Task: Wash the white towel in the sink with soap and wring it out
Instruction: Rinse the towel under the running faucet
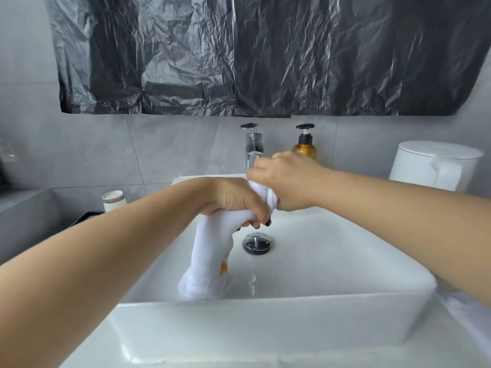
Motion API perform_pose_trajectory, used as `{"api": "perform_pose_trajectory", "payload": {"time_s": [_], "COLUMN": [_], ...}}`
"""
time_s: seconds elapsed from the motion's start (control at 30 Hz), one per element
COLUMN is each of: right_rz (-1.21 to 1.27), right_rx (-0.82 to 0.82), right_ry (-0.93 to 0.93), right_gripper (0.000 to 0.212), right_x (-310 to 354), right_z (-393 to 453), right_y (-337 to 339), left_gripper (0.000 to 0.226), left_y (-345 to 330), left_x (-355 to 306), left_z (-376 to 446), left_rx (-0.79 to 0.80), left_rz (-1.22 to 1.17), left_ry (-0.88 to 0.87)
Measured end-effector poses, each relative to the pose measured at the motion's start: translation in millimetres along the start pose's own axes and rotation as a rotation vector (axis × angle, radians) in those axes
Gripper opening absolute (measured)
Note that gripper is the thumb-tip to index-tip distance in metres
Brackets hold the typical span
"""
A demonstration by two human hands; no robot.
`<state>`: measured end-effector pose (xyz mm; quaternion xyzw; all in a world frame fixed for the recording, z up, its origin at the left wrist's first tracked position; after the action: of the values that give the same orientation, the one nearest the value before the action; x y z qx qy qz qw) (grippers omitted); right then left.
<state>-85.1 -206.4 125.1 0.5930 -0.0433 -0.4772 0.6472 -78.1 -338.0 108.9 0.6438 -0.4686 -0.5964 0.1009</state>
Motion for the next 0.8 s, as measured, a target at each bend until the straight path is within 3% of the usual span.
{"api": "perform_pose_trajectory", "payload": {"time_s": [0.2,0.33,0.43,0.6,0.7,0.8], "right_rz": [0.013,0.062,0.211,0.551,0.691,0.696], "right_rx": [0.313,0.493,0.644,0.843,0.786,0.446], "right_ry": [-0.162,-0.218,-0.264,-0.383,-0.421,-0.396], "right_gripper": [0.027,0.022,0.023,0.018,0.034,0.066], "right_x": [12.2,15.1,14.6,13.0,9.8,11.8], "right_z": [-2.9,-6.9,-9.1,-20.8,-23.7,-33.7], "right_y": [3.4,-2.0,-12.7,-20.4,-28.0,-32.3], "left_gripper": [0.002,0.013,0.022,0.014,0.019,0.028], "left_y": [-20.4,-32.5,-41.5,-55.7,-52.5,-41.5], "left_x": [5.1,-0.4,-1.2,3.5,6.3,14.7], "left_z": [14.6,19.0,21.3,20.6,20.0,16.0], "left_rx": [-0.233,-0.282,-0.305,-0.340,-0.378,-0.387], "left_rz": [0.198,0.537,0.712,0.794,0.764,0.612], "left_ry": [0.032,0.030,0.011,-0.017,-0.036,-0.042]}}
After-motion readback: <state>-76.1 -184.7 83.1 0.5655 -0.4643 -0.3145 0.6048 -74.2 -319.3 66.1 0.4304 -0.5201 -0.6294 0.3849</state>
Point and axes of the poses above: each hand's wrist, its own z-axis towards the middle knuckle, its own y-axis out of the back of the hand, x = y × z, the point moved 2 cm from there along z, towards the middle knuckle, and after that the axes turned 1 degree about z, right-handed, at the moved point
